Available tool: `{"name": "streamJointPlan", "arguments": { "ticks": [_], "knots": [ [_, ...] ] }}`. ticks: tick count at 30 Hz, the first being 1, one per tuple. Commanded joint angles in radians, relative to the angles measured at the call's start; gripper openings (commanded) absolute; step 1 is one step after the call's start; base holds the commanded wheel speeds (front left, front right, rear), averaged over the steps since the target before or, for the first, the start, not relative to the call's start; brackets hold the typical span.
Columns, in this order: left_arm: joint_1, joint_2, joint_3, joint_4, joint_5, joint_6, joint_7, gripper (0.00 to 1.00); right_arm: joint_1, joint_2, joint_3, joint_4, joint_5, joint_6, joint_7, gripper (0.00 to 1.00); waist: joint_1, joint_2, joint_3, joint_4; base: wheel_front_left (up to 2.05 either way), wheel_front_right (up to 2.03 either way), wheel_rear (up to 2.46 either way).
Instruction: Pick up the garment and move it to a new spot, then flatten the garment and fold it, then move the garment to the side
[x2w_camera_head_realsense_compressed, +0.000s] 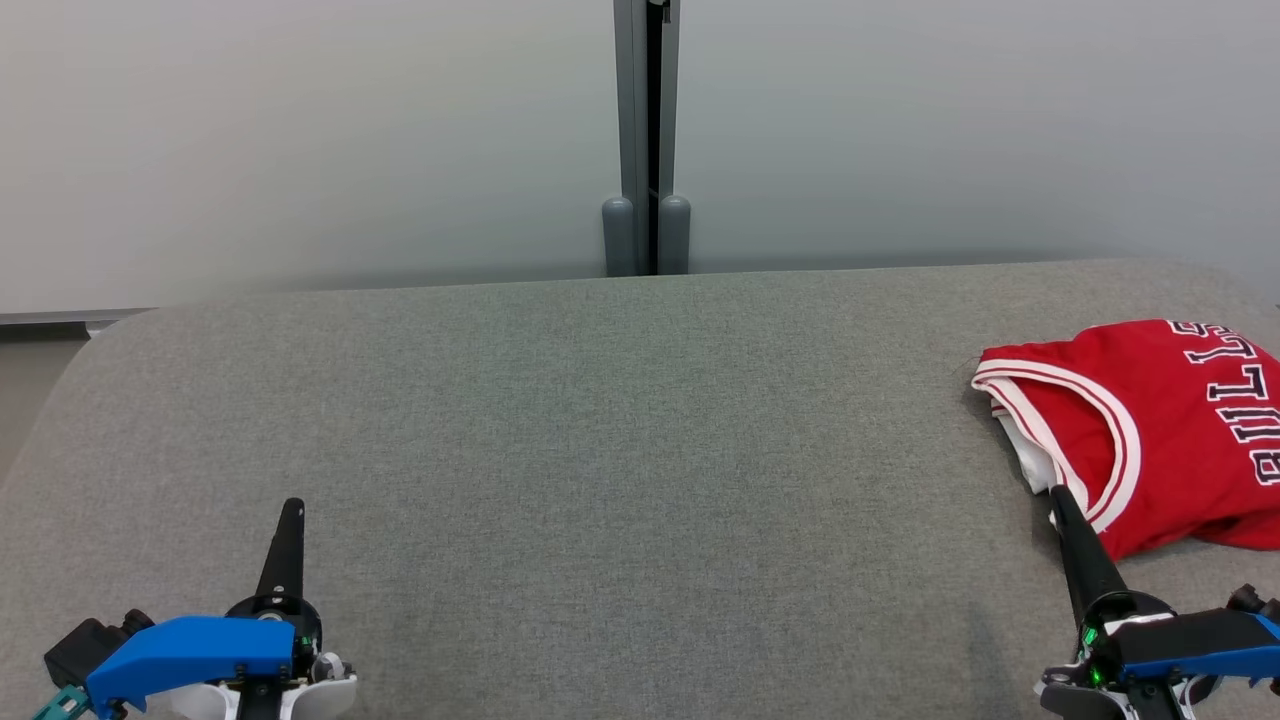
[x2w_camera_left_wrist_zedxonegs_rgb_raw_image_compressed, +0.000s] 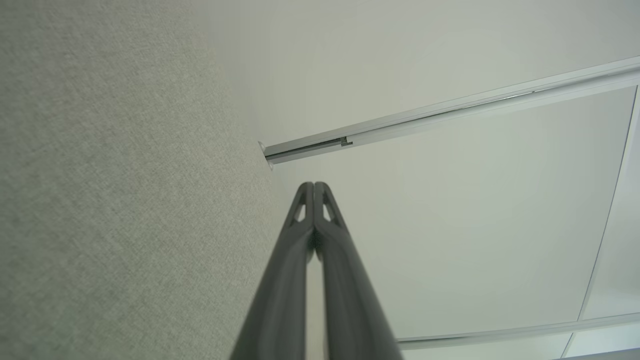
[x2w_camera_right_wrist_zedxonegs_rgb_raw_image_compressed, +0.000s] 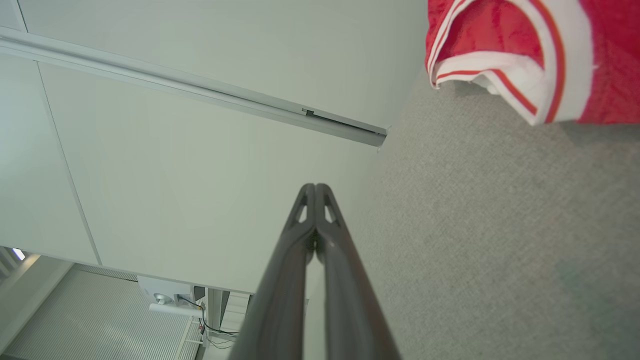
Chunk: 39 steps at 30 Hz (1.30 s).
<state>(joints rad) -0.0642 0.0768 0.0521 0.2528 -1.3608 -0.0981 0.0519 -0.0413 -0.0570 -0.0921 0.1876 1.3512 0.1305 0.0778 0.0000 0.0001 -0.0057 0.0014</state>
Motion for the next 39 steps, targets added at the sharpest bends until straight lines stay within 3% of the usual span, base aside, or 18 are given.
{"name": "streamJointPlan", "arguments": {
  "ticks": [1,39],
  "knots": [
    [-0.021,0.000,0.010,-0.007,-0.020,-0.007,0.007,0.00,-0.022,-0.008,-0.003,0.001,0.021,0.000,0.003,0.00,0.0000,-0.0001,0.000,0.000,0.00,0.00,0.00],
    [-0.050,-0.028,0.066,-0.009,-0.253,-0.036,0.066,0.00,-0.075,-0.004,-0.011,0.059,0.273,0.000,0.027,0.00,0.0000,-0.0001,0.009,-0.001,0.00,0.00,0.00]
  ]
}}
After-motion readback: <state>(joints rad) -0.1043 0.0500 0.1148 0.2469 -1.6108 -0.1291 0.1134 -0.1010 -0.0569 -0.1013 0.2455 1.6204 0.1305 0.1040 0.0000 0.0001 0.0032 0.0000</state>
